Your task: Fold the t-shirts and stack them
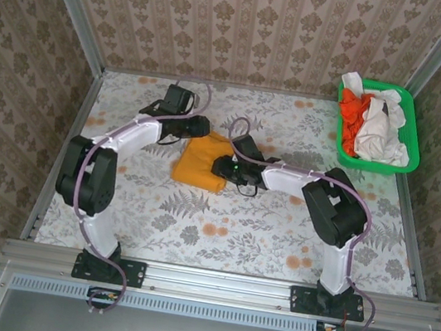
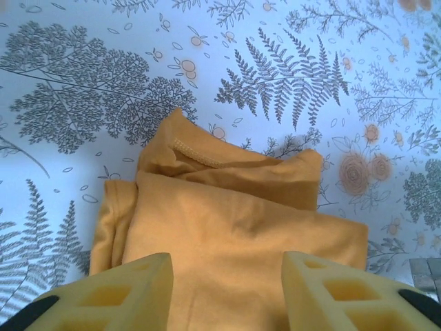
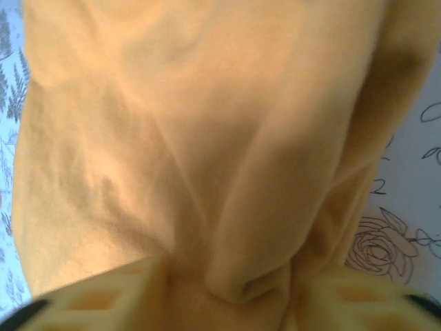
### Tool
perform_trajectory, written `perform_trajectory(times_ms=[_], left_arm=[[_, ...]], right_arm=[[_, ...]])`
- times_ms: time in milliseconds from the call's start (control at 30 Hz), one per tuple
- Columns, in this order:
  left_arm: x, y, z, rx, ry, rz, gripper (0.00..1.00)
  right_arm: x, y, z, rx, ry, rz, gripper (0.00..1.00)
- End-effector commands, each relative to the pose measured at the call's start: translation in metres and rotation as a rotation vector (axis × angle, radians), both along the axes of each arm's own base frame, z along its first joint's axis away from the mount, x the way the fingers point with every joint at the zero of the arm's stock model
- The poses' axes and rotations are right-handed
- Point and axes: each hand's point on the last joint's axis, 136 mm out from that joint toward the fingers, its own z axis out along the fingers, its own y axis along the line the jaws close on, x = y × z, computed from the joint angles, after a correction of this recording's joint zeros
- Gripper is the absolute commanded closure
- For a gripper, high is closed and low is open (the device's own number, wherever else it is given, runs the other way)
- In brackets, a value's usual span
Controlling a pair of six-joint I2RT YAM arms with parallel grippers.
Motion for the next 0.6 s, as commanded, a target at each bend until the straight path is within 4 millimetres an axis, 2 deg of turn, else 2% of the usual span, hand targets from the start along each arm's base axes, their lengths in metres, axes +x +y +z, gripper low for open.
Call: perform_trajectory(times_ms=[0,33,100,200,233,300,333,400,567], left_arm=[[-0.017,0.001,0.003,0.088,-0.01,-0.031,0.47],[-0.019,0.001,0.002,0.111,-0.009,-0.031,0.39],[-0.03,-0.015,0.001,0.153,-0.008,-0.063,0.28],[-0.043,-0.032,-0.006,0.219,0.009,-0.093,0.1],[-0.048,-0.039,-0.009,0.238,0.018,-0.107,0.08],[-0.056,-0.051,-0.019,0.277,0.04,-0.126,0.06],[-0.061,-0.057,-0.024,0.301,0.049,-0.141,0.06],[-0.069,-0.069,-0.034,0.347,0.069,-0.171,0.08],[-0.083,-0.088,-0.067,0.466,0.14,-0.237,0.25]], right_arm=[[0.008,-0.03,0.039,-0.039,-0.154,-0.04,0.31],[0.004,-0.041,0.044,-0.06,-0.181,-0.041,0.25],[-0.005,-0.062,0.052,-0.093,-0.23,-0.046,0.18],[-0.025,-0.087,0.06,-0.118,-0.316,-0.007,0.11],[-0.034,-0.094,0.062,-0.128,-0.356,0.023,0.08],[-0.049,-0.106,0.061,-0.163,-0.409,0.068,0.04],[-0.057,-0.112,0.068,-0.169,-0.452,0.081,0.03],[-0.07,-0.122,0.071,-0.183,-0.499,0.095,0.02],[-0.087,-0.141,0.08,-0.193,-0.561,0.082,0.02]])
